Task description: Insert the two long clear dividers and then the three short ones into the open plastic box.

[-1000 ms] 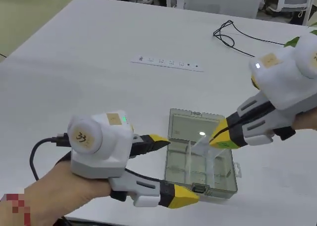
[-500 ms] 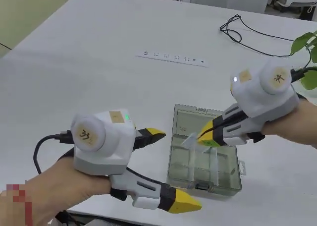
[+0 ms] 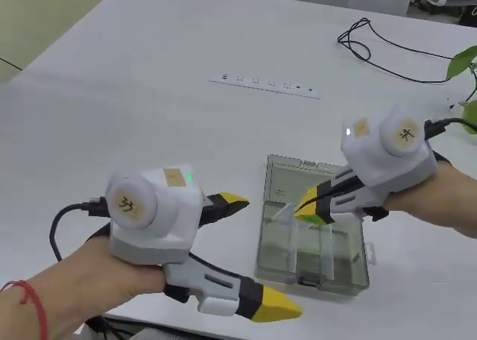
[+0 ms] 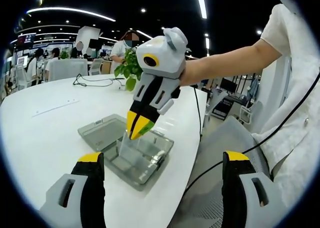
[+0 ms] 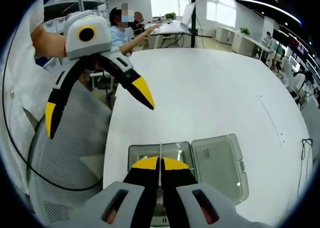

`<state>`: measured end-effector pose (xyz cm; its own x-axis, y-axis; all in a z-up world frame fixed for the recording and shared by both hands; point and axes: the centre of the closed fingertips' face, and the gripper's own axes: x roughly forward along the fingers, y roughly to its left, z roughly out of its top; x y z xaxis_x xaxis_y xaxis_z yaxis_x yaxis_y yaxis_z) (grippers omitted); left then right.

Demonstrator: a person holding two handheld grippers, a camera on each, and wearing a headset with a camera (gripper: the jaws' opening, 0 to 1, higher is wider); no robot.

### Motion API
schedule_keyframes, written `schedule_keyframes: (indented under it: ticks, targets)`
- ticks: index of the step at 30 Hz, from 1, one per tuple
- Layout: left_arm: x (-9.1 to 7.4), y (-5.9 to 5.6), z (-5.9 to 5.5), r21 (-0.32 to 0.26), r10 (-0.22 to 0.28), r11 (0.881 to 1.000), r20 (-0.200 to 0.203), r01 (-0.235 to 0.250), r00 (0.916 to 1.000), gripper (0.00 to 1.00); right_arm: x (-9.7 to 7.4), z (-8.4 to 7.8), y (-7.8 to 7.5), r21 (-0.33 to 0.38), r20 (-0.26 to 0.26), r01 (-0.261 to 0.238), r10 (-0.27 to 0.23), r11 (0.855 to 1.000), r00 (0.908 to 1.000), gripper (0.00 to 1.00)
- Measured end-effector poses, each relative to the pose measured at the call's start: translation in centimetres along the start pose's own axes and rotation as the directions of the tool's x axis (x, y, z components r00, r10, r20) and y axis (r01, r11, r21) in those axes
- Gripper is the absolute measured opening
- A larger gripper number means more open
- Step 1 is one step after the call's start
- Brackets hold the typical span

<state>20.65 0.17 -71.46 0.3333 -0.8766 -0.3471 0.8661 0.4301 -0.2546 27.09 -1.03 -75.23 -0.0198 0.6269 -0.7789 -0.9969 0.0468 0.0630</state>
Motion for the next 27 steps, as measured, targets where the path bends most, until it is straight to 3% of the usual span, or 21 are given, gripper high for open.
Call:
schedule_keyframes:
  ticks: [8, 14, 27]
  targets:
    - [-0.1, 0.0, -0.1, -0.006, 0.002, 1.0, 0.001, -0.002, 1.0, 1.0, 0.4, 0.1, -0.1, 0.002, 0.004, -0.009, 0.009, 1.0, 0.9999, 0.02]
    - [-0.1, 0.1, 0.0, -0.009, 0.001, 1.0, 0.007, -0.001, 1.0, 1.0, 0.3, -0.3, 0.1, -0.026, -0.031, -0.014, 0.013, 1.0, 0.9994, 0.02]
    - [-0.1, 0.0, 0.0, -0.008, 0.0, 1.0, 0.011, 0.0, 0.9999, 1.0, 1.5, 0.3, 0.0, 0.0, 0.007, -0.017, 0.017, 1.0, 0.9998, 0.02]
